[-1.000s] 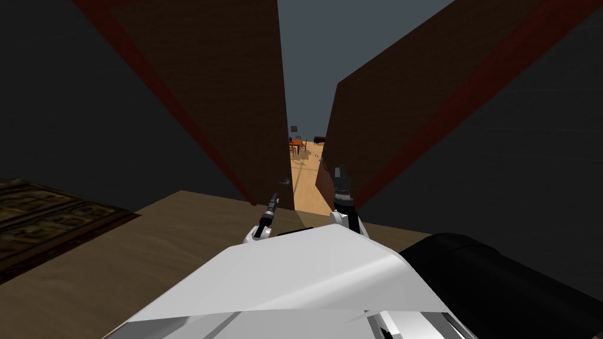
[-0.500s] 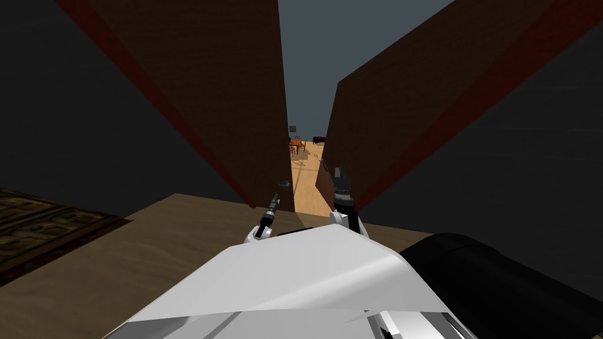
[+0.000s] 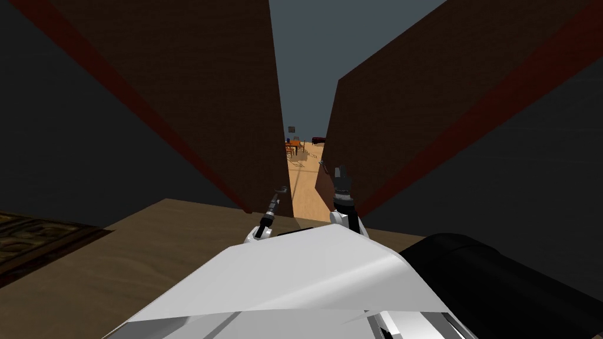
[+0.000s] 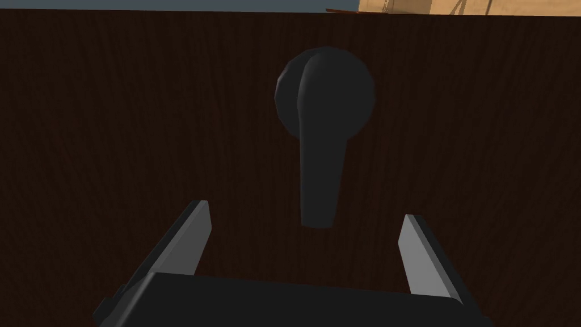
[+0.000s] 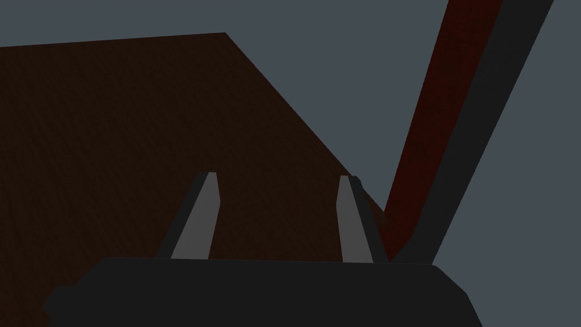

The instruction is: Push the door open

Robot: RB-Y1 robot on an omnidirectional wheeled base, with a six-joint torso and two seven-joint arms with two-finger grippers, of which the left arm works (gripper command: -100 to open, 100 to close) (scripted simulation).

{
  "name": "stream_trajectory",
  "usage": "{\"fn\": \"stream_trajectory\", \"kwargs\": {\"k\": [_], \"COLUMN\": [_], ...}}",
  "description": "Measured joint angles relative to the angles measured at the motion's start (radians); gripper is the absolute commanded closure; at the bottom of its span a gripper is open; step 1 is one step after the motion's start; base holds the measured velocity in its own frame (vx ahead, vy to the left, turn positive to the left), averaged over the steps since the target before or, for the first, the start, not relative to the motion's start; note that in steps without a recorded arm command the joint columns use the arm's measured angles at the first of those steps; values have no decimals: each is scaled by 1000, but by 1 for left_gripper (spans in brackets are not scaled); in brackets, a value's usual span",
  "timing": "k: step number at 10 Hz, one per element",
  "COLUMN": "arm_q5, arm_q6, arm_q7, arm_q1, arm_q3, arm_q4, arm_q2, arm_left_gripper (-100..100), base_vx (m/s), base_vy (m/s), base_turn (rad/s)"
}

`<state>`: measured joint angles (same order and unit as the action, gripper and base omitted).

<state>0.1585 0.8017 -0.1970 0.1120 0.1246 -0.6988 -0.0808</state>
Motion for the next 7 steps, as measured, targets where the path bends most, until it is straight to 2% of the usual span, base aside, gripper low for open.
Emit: {"fn": "stream_trajectory", "kwargs": {"k": [3, 4, 5, 7], "arm_q5": [-5, -6, -6, -7], "arm_q6": [5, 6, 6, 6], "arm_q7": [10, 13, 13, 13], "arm_q1": [2, 2, 2, 5], "arm_q3": [-7, -9, -9, -10], "arm_q4": [10, 11, 11, 10], "arm_q2": [8, 11, 11, 10], "arm_left_gripper": [-100, -100, 100, 100], "base_vx": [197, 80, -10, -19], "base_vy": [-31, -14, 3, 6], "base_turn": [-27, -1, 4, -12]}}
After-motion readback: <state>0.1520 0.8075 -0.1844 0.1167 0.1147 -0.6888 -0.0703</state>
